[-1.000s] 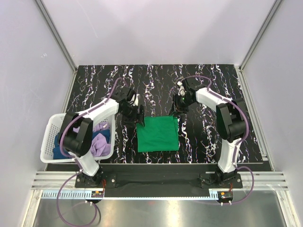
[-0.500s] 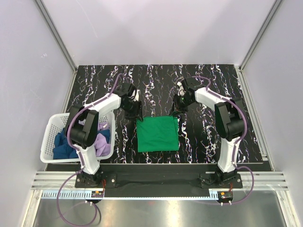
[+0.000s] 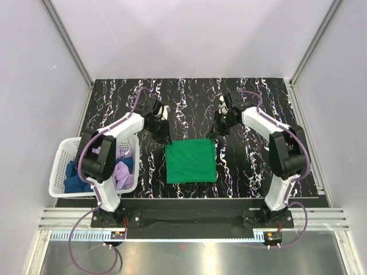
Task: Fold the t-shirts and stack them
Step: Fold the tshirt
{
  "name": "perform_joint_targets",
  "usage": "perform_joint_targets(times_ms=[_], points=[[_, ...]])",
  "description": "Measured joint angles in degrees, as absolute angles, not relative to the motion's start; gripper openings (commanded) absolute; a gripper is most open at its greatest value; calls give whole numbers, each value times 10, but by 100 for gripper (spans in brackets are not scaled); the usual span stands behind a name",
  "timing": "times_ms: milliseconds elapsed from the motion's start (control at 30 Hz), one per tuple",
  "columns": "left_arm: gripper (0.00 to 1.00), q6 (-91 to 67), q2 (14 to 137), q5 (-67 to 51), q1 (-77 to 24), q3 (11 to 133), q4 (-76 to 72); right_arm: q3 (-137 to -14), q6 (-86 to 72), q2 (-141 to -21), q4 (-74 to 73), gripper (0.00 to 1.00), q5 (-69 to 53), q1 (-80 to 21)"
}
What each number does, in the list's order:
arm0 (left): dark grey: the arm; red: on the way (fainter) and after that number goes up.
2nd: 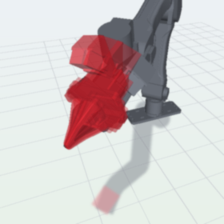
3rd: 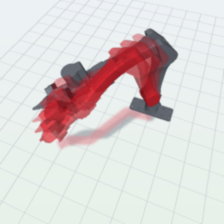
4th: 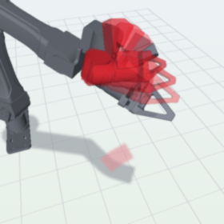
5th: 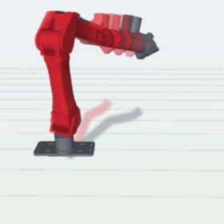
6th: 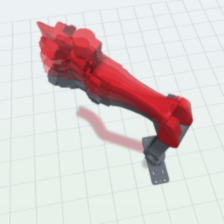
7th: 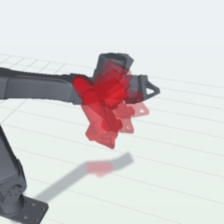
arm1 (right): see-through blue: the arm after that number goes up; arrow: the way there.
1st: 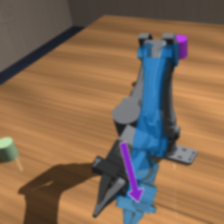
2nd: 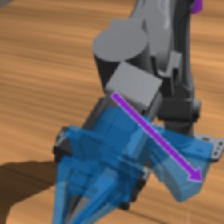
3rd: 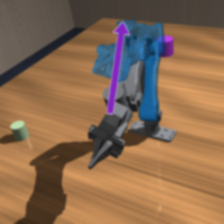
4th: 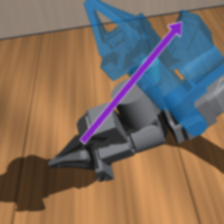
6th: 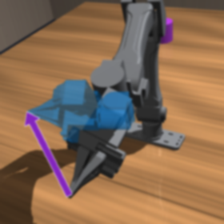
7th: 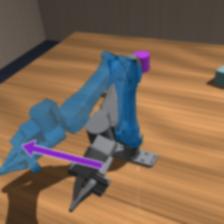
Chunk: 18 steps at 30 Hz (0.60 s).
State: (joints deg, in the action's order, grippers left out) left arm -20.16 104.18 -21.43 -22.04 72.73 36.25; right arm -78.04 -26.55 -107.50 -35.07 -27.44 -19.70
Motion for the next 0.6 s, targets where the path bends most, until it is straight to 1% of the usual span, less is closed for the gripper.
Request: perform_joint_targets(times_ms=[100,233,333,600], points=[[16,-209,1020,-221,-220,728,363,-772,-282,-1033,-364,0,-269,-197],[17,-214,1018,-225,-221,736,364,-772,-300,-1014,-365,0,-262,-197],[18,-215,1039,-225,-222,759,371,-772,-307,-1023,-369,0,-248,-197],[25,-207,1120,-220,-222,834,376,-773,-314,-1076,-372,0,-195,-194]])
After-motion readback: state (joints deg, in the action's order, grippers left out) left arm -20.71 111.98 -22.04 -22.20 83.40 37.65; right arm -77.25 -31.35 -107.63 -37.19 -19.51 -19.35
